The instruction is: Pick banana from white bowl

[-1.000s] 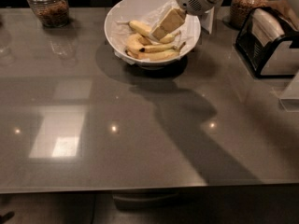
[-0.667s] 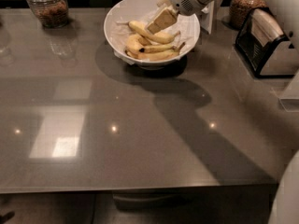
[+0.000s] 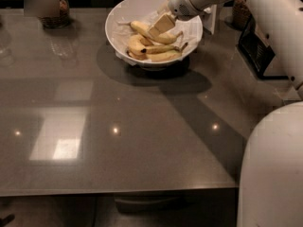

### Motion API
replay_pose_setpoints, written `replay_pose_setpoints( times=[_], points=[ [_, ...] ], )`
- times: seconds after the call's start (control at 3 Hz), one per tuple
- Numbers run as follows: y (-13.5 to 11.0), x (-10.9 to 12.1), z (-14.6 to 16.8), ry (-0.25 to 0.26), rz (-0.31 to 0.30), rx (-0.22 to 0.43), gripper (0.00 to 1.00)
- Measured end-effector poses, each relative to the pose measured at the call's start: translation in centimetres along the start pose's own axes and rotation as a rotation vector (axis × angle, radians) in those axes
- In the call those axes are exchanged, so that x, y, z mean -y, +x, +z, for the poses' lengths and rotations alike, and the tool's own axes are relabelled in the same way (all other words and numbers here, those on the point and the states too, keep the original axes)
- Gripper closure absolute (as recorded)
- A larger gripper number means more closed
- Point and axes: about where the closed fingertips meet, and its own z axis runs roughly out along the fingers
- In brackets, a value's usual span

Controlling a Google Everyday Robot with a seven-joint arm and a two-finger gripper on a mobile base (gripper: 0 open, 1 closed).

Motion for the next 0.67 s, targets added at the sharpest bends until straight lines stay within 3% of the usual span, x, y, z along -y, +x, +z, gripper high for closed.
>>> replay_pose_setpoints(
  times=[0.67],
  points=[
    [2.5,1.1,3.1,-0.039,0.063,-0.035,0.4]
  ],
)
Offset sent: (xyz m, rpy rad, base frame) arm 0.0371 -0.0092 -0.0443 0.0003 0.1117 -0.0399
